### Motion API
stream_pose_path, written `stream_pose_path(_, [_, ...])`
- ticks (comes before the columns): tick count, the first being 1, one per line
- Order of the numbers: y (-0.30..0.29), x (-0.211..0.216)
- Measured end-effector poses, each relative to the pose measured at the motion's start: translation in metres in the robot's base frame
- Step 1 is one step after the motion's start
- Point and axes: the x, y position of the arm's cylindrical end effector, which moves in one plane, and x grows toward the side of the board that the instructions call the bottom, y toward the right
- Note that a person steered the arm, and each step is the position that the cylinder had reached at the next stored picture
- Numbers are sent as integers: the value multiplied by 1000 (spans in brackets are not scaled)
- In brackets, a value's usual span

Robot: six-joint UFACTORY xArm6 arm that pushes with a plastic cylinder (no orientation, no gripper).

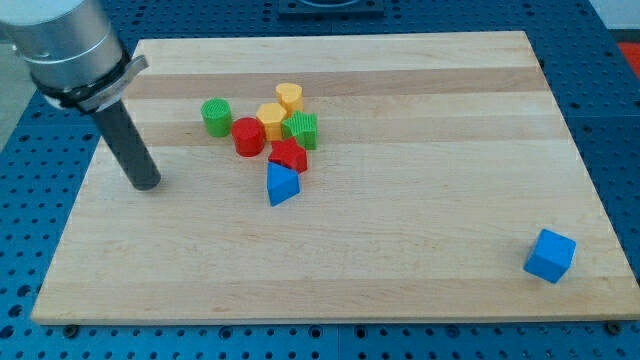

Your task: Slide the green circle to the top right of the heart

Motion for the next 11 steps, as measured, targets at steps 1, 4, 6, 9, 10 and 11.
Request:
stream_pose_path(1, [-1, 0])
stream_pose_path(4, [60, -94])
stream_pose_path(6, [72, -124])
stream_pose_path(9, [119, -177])
stream_pose_path(10, [147, -177])
stream_pose_path(11, [166, -182])
